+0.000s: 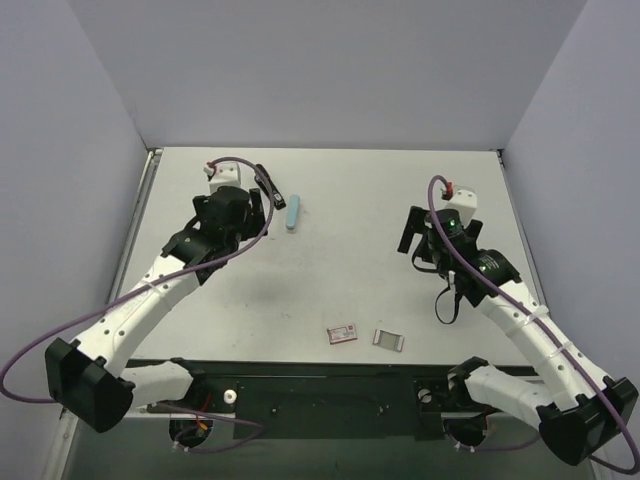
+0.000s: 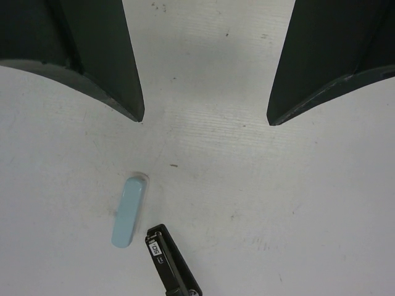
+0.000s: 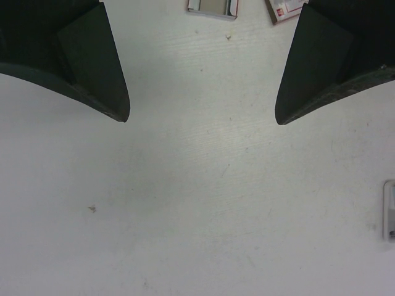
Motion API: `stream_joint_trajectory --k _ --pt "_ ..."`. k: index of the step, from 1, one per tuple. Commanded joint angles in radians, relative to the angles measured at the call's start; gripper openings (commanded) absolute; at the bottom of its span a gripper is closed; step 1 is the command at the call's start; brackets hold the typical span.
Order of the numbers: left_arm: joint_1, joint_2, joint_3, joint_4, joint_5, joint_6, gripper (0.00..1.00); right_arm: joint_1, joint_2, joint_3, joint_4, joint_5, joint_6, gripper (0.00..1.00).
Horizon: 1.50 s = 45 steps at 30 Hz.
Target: Unload the staples from the stapler
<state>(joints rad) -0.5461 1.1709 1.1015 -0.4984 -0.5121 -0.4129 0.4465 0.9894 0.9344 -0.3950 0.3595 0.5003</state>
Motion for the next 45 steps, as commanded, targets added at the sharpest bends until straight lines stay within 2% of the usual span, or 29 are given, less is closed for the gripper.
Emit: stream_joint_trajectory --k 1,13,20,26,32,35,41,45 --pt "0.005 0.116 0.093 -0.038 -0.092 -0.098 0.92 0.095 0.067 0.096 -0.044 0.096 -0.028 1.0" --pt "0.026 0.479 0.414 -0.068 -0.126 -0.194 0.93 0.199 0.039 0.052 -0.053 0.07 -0.032 1.0" --pt "0.075 0.709 0.598 -0.084 -0.042 -0.256 0.96 0.219 0.003 0.037 -0.042 -0.031 -0.026 1.0" --pt "0.089 0.913 0.848 -0.17 -0.031 -0.283 0.96 0.245 -0.017 0.015 -0.01 -0.117 -0.032 1.0" --pt "0.126 1.094 1.035 -0.203 0.02 -0.294 0.96 0.267 -0.026 -0.012 0.004 -0.181 -0.023 1.0" --pt "0.155 1.159 1.106 -0.21 0.064 -0.288 0.96 0.276 -0.038 -0.025 0.012 -0.208 -0.02 1.0" --pt "0.186 1.28 1.245 -0.235 0.066 -0.276 0.95 0.285 -0.055 -0.037 0.038 -0.263 -0.011 1.0" --pt "0.192 1.328 1.275 -0.23 0.063 -0.28 0.95 0.296 -0.041 -0.042 0.048 -0.275 -0.003 1.0"
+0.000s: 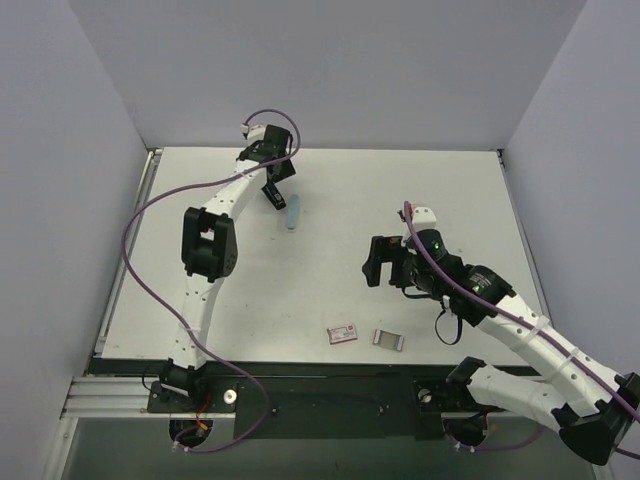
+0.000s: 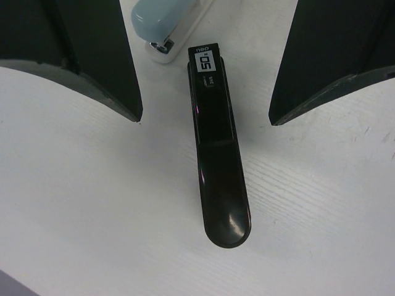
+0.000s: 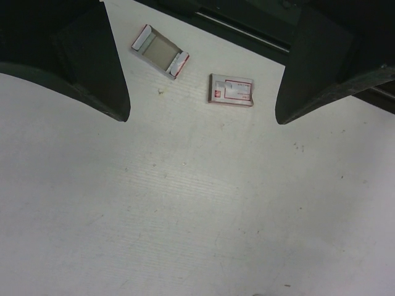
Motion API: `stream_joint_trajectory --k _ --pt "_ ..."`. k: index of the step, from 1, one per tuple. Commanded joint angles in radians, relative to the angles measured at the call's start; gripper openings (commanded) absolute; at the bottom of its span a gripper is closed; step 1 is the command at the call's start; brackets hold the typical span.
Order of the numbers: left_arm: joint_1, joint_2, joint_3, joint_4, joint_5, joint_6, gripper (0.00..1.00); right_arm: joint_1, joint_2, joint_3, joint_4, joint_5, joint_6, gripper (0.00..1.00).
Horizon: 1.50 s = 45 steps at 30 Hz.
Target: Unload the staples from the stapler
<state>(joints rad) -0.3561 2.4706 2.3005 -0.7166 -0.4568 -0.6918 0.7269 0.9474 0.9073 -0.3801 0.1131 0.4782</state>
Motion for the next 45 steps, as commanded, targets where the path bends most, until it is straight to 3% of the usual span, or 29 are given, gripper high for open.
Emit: stream_joint_trajectory --k 1,6,13,30,33,36,37,45 --pt "0.003 0.034 0.079 -0.009 0.001 -0.002 0.95 0.019 0.002 -0.016 0.035 -0.03 0.019 1.0" --pt "0.009 0.071 0.094 0.008 0.004 -0.003 0.94 0.029 0.004 -0.03 0.037 -0.036 0.016 0.99" --pt "0.022 0.094 0.12 0.028 0.003 0.015 0.86 0.043 -0.004 -0.035 0.041 -0.049 0.019 0.98" --pt "0.034 0.093 0.099 0.042 0.029 0.06 0.47 0.081 0.019 -0.027 0.05 -0.063 0.033 0.96" --pt "0.043 0.084 0.082 0.046 0.038 0.067 0.3 0.089 0.013 -0.025 0.046 -0.062 0.036 0.96" --pt "0.048 0.064 0.056 0.061 0.033 0.087 0.03 0.094 0.004 -0.027 0.041 -0.053 0.04 0.96" --pt "0.049 0.051 0.041 0.065 0.032 0.09 0.0 0.094 0.002 -0.03 0.041 -0.052 0.042 0.96" --pt "0.078 -0.123 -0.148 0.161 0.078 0.156 0.0 0.098 -0.01 -0.016 0.015 -0.052 0.048 0.96"
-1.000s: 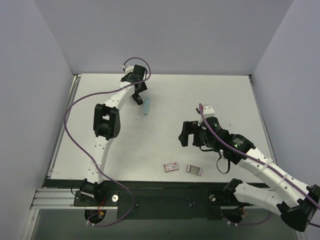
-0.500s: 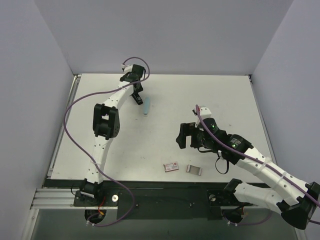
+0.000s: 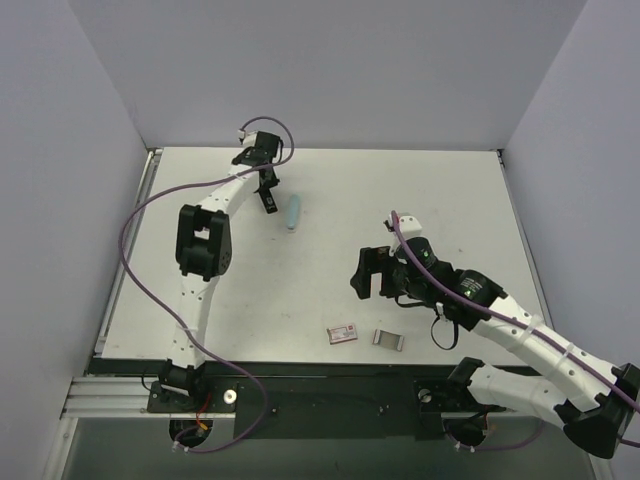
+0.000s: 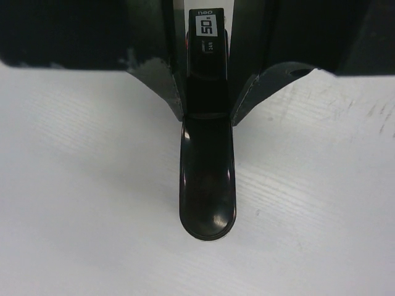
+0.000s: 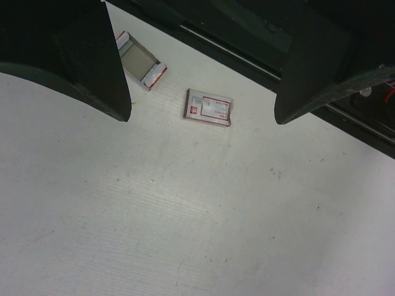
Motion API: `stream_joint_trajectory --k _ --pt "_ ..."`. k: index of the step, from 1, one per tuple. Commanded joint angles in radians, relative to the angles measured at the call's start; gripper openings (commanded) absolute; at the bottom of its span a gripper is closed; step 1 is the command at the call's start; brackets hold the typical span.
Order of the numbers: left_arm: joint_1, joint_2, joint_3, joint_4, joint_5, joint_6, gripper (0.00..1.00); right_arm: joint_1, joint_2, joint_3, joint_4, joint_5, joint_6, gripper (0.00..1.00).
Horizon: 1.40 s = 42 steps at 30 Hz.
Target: Unload the staples from the stapler
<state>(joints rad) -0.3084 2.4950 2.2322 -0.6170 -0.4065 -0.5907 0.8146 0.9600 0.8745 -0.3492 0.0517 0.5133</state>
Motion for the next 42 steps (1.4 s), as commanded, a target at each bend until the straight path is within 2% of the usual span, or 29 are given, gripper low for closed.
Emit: stream_joint_trajectory --k 1,7,10,17,22,27,34,42 --pt "0.031 -0.189 -0.116 0.081 0.037 0.066 0.0 0.011 -0.026 0.017 -0.017 0.014 0.017 0.96" --pt "0.032 -0.356 -0.244 0.128 0.11 0.104 0.0 0.012 -0.061 0.023 -0.042 0.014 0.036 0.96" --pt "0.032 -0.438 -0.316 0.158 0.202 0.111 0.0 0.012 -0.076 0.034 -0.062 0.02 0.031 0.96" --pt "0.015 -0.743 -0.601 0.266 0.406 0.066 0.0 0.011 -0.113 0.089 -0.106 -0.004 0.016 0.96" --pt "-0.05 -0.933 -0.753 0.27 0.517 0.078 0.0 0.009 -0.106 0.158 -0.209 0.007 0.002 0.95" --pt "-0.147 -1.159 -0.879 0.241 0.58 0.1 0.0 0.009 -0.17 0.172 -0.215 -0.015 -0.013 0.95" --pt "-0.23 -1.413 -1.072 0.226 0.688 0.098 0.0 0.008 -0.208 0.167 -0.218 -0.154 -0.075 0.95" --pt "-0.274 -1.571 -1.24 0.306 0.891 0.04 0.0 0.008 -0.225 0.189 -0.183 -0.317 -0.151 0.95"
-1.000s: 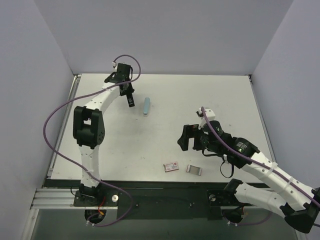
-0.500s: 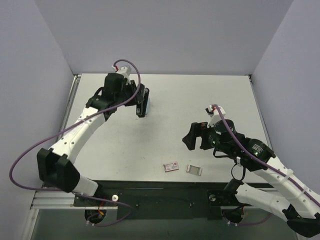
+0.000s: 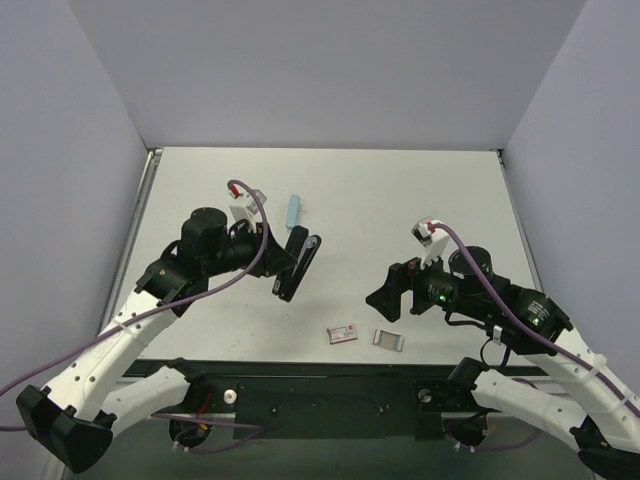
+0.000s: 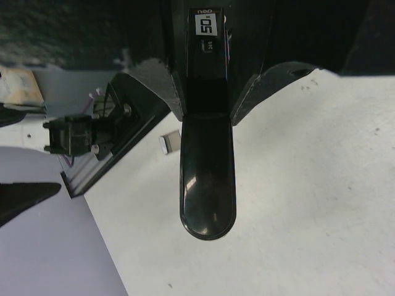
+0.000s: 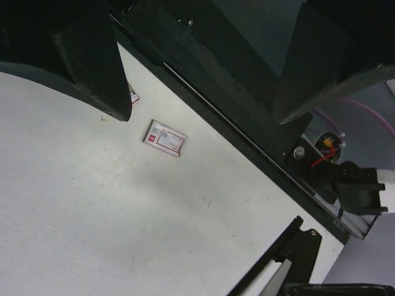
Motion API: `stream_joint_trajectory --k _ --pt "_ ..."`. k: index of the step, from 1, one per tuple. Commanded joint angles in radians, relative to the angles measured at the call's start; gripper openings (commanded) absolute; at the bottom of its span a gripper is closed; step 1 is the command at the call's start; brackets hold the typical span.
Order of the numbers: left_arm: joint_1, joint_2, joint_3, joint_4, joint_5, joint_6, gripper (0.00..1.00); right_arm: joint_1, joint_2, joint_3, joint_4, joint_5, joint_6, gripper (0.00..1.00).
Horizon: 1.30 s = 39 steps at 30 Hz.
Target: Unload the staples from the stapler
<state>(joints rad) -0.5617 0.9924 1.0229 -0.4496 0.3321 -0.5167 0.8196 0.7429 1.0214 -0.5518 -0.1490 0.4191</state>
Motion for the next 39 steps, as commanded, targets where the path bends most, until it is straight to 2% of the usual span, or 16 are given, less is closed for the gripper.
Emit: stream_joint_trajectory --k 1,13,21,25,30,33,39 --pt "-0.026 -0.078 -0.052 0.152 0.169 -0.037 0.0 0.003 -0.008 0.04 0.03 -0.151 -0.074 0.94" --pt "-0.148 -0.179 -0.179 0.233 0.372 -0.017 0.0 0.009 0.061 0.072 0.092 -0.357 -0.246 0.89" --pt "-0.21 -0.227 -0.231 0.27 0.413 -0.003 0.0 0.033 0.141 0.161 0.066 -0.446 -0.37 0.87" --pt "-0.239 -0.245 -0.242 0.29 0.432 0.006 0.0 0.046 0.167 0.175 0.049 -0.498 -0.434 0.82" --pt "-0.256 -0.282 -0.239 0.313 0.447 0.018 0.0 0.072 0.197 0.187 0.049 -0.518 -0.462 0.79" --pt "-0.259 -0.297 -0.242 0.324 0.449 0.018 0.0 0.085 0.216 0.195 0.049 -0.528 -0.476 0.74" --pt "-0.274 -0.304 -0.254 0.367 0.464 0.006 0.0 0.121 0.253 0.2 0.073 -0.532 -0.48 0.71"
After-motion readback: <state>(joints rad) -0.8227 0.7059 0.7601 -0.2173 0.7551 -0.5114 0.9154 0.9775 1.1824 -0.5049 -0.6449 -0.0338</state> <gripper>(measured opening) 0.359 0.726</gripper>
